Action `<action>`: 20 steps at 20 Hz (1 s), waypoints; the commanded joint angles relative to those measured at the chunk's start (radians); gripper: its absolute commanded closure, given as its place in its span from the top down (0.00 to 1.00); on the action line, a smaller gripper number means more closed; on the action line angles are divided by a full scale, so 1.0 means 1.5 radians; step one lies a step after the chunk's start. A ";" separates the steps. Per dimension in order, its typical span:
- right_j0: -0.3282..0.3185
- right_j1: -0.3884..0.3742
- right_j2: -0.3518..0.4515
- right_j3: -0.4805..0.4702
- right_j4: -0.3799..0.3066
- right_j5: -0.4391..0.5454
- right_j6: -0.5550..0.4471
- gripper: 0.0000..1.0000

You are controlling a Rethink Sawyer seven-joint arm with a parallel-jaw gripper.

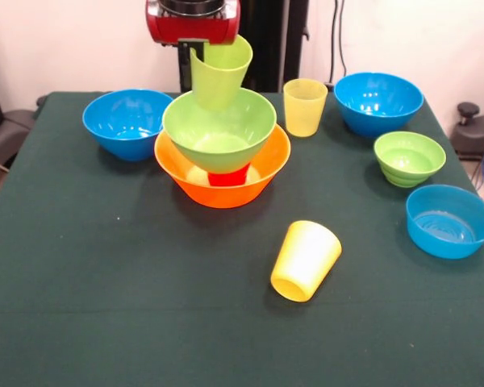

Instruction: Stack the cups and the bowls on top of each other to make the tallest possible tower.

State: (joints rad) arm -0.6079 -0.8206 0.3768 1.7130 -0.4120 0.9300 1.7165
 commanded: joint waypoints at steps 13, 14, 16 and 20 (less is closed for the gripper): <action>0.000 0.084 0.023 0.040 -0.052 -0.092 -0.051 0.00; 0.001 0.084 0.022 0.041 -0.052 -0.094 -0.049 0.00; 0.002 0.085 0.021 0.041 -0.052 -0.101 -0.045 0.00; 0.001 0.082 0.023 0.042 -0.051 -0.101 -0.049 0.00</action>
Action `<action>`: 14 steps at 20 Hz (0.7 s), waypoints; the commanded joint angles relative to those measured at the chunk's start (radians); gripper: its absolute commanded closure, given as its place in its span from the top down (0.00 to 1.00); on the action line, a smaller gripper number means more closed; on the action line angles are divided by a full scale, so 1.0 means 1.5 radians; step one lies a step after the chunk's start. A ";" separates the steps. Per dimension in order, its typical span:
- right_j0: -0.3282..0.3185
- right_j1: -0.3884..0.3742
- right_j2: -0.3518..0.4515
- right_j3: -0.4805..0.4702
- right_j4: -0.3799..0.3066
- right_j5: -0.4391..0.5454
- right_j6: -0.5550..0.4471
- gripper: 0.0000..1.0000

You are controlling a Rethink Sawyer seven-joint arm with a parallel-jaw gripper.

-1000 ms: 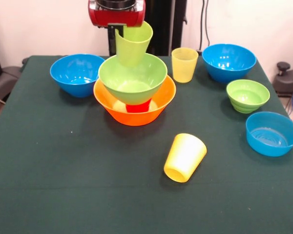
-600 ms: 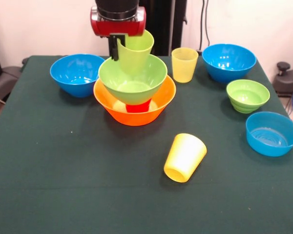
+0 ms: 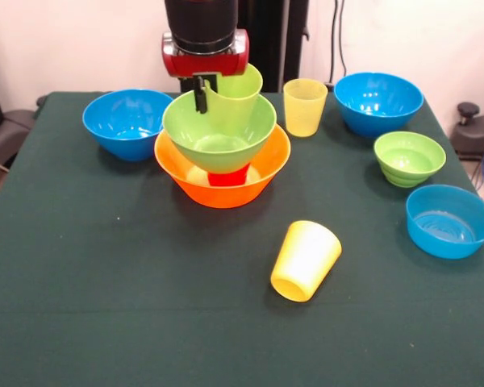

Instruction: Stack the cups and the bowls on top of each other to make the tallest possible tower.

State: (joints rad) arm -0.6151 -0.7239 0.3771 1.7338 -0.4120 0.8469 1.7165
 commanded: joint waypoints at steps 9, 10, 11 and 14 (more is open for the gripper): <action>0.004 0.015 0.024 0.027 -0.048 -0.051 -0.052 0.00; 0.004 0.015 0.025 0.026 -0.048 -0.052 -0.052 0.00; 0.004 0.015 0.025 0.025 -0.049 -0.052 -0.053 0.00; 0.004 0.015 0.024 0.025 -0.051 -0.057 -0.051 0.00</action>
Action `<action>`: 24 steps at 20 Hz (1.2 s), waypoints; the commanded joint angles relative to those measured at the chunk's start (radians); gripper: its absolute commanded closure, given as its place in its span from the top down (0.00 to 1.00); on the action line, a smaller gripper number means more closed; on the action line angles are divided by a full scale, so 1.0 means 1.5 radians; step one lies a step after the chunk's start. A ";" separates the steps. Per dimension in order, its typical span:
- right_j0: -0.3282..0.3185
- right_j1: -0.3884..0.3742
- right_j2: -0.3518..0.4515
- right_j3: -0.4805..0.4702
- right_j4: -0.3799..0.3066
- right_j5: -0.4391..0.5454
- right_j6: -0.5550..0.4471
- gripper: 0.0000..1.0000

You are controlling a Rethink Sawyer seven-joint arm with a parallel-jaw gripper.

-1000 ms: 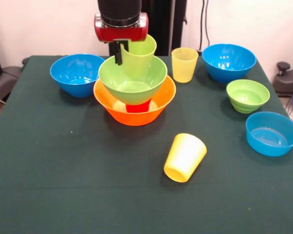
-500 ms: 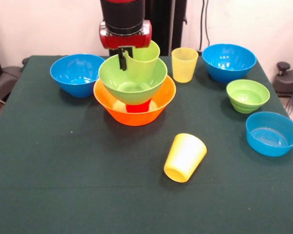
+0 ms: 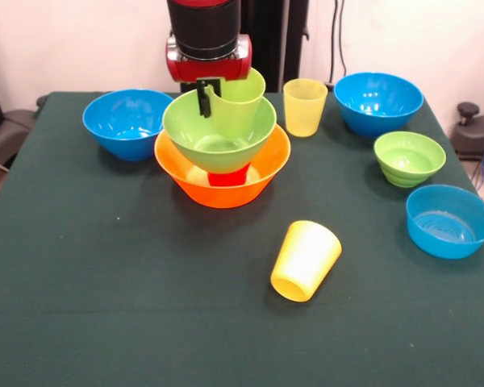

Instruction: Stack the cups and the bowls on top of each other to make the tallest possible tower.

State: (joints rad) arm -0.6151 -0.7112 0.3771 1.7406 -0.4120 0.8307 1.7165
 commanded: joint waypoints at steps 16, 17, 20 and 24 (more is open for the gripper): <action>-0.003 0.015 0.045 0.012 -0.053 -0.058 -0.071 1.00; -0.004 0.015 0.045 0.012 -0.053 -0.058 -0.072 1.00; -0.005 0.015 0.046 0.011 -0.052 -0.056 -0.074 1.00; -0.005 0.015 0.047 0.007 -0.050 -0.047 -0.080 1.00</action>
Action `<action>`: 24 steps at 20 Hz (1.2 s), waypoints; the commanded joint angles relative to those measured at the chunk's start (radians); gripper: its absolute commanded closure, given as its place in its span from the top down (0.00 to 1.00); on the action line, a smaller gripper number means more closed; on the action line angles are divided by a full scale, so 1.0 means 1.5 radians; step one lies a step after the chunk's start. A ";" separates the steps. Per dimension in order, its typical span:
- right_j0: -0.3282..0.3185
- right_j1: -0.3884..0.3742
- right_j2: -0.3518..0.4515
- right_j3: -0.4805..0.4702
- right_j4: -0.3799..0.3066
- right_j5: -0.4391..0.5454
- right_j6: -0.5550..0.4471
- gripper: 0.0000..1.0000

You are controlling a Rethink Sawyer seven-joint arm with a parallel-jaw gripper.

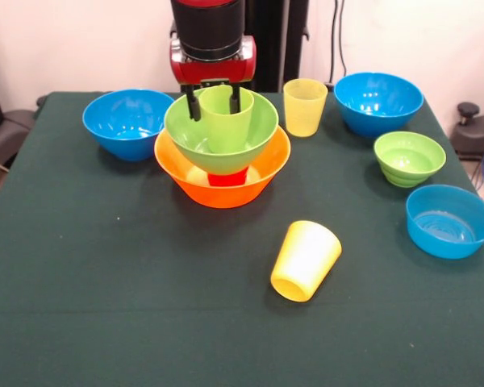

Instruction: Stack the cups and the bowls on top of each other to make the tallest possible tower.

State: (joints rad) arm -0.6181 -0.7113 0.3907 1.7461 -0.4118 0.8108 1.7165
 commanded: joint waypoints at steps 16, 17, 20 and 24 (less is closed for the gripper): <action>-0.011 -0.016 0.058 -0.038 -0.034 0.088 -0.138 1.00; -0.011 -0.017 0.058 -0.040 -0.033 0.094 -0.139 1.00; -0.011 -0.022 0.063 -0.050 -0.030 0.119 -0.143 1.00; -0.018 -0.028 0.073 -0.059 -0.026 0.146 -0.149 1.00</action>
State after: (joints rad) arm -0.6357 -0.7212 0.4375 1.7303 -0.4122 0.8977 1.7165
